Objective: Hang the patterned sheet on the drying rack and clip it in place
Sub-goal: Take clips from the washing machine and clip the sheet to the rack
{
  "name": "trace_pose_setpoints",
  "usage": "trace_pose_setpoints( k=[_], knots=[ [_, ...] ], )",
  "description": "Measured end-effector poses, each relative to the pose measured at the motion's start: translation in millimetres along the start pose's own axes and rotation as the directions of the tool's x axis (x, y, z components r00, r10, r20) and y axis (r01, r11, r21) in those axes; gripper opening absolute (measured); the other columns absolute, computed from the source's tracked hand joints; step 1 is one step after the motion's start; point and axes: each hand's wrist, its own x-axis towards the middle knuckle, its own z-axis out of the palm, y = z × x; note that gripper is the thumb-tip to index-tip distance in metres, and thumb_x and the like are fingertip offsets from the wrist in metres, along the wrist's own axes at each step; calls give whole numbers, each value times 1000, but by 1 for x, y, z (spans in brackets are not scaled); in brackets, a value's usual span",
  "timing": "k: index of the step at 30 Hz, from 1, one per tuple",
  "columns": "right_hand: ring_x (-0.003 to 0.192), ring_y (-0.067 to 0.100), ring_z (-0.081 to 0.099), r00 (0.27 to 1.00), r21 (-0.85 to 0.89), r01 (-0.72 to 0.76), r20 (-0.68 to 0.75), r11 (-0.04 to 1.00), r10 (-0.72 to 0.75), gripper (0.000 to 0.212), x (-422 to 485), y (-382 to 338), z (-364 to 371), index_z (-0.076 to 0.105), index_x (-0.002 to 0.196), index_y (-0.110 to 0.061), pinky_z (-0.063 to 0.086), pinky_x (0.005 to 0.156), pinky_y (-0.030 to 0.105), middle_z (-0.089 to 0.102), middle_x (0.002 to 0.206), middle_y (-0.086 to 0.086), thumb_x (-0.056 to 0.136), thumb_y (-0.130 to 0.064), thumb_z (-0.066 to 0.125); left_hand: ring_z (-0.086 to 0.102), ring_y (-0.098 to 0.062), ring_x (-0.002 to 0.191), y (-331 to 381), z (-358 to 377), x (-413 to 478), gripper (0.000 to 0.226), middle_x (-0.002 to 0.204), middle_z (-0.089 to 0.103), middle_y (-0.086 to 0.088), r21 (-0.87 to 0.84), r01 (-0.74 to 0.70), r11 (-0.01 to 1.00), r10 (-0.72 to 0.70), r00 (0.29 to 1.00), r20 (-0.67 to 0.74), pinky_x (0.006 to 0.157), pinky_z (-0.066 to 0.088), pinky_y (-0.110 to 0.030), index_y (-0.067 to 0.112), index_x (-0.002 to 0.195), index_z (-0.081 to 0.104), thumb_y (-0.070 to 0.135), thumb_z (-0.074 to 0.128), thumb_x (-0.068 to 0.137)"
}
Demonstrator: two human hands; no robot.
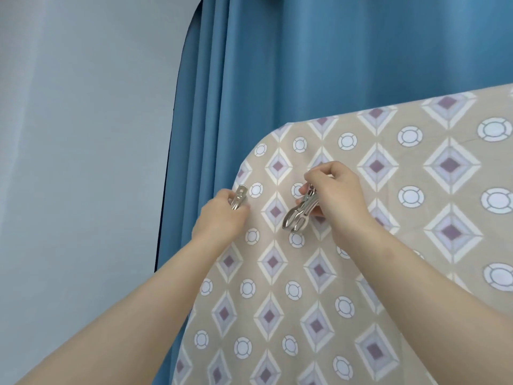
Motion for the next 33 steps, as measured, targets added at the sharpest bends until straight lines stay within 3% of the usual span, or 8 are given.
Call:
trace_pose_setpoints(
  k=[3, 8, 12, 18, 26, 28, 30, 33],
  knots=[
    [57, 20, 59, 998, -26, -20, -66, 999, 18, 15, -1, 2, 14, 49, 75, -19, 35, 39, 14, 58, 69, 2, 88, -11, 49, 64, -24, 86, -12, -2, 17, 28, 96, 62, 2, -41, -20, 999, 22, 999, 46, 83, 53, -43, 30, 114, 47, 34, 51, 87],
    [63, 24, 60, 989, -81, -34, -148, 996, 21, 13, -11, 2, 27, 50, 75, -18, 49, 68, 36, 59, 67, 1, 86, -11, 50, 54, -28, 71, -19, -9, 37, 13, 82, 61, -6, -64, -73, 995, 74, 997, 6, 67, 46, -35, 13, 91, 55, 10, 50, 80],
    [56, 21, 57, 979, -123, -42, -202, 992, 16, 11, -23, 2, 33, 51, 77, -16, 46, 64, 34, 58, 68, 3, 86, -9, 50, 57, -30, 76, -24, -13, 37, 11, 80, 63, -7, -33, -149, 988, 149, 988, 26, 62, 42, -32, 12, 84, 58, 12, 47, 81],
    [62, 23, 59, 968, -175, -68, -248, 982, 23, 10, -21, 1, 36, 51, 78, -16, 46, 66, 34, 59, 69, 3, 86, -10, 49, 59, -31, 78, -33, -10, 33, 12, 73, 62, -6, 60, -257, 965, 256, 966, 27, 57, 40, -28, 14, 76, 58, 15, 48, 82],
    [36, 8, 50, 983, -144, -8, -185, 990, -19, 10, 2, -2, 29, 50, 80, -15, 29, 34, 12, 59, 74, 7, 88, -9, 47, 47, -27, 64, -32, -3, 27, 22, 64, 55, -3, 200, -363, 910, 360, 931, 55, 49, 29, -25, 14, 63, 49, 20, 50, 84],
    [42, 12, 52, 985, -120, -1, -174, 993, -20, 11, 9, 5, 29, 50, 78, -15, 38, 44, 16, 58, 72, 6, 87, -9, 48, 49, -27, 64, -31, -3, 27, 16, 64, 56, -4, 212, -373, 903, 362, 928, 90, 51, 33, -27, 13, 69, 55, 19, 51, 83],
    [55, 19, 55, 987, -123, 9, -161, 992, -29, 11, 15, 14, 31, 51, 76, -16, 45, 61, 31, 58, 69, 5, 85, -10, 49, 55, -27, 68, -26, -6, 25, 12, 66, 59, -3, 216, -384, 897, 359, 921, 148, 54, 39, -28, 15, 72, 60, 15, 51, 80],
    [58, 22, 55, 990, -147, 21, -137, 989, -42, 10, 23, 17, 31, 51, 76, -16, 46, 66, 37, 57, 65, 3, 84, -10, 48, 57, -23, 69, -16, -15, 32, 11, 67, 61, -2, 213, -380, 900, 314, 905, 288, 60, 46, -33, 16, 70, 61, 11, 54, 76]
  ],
)
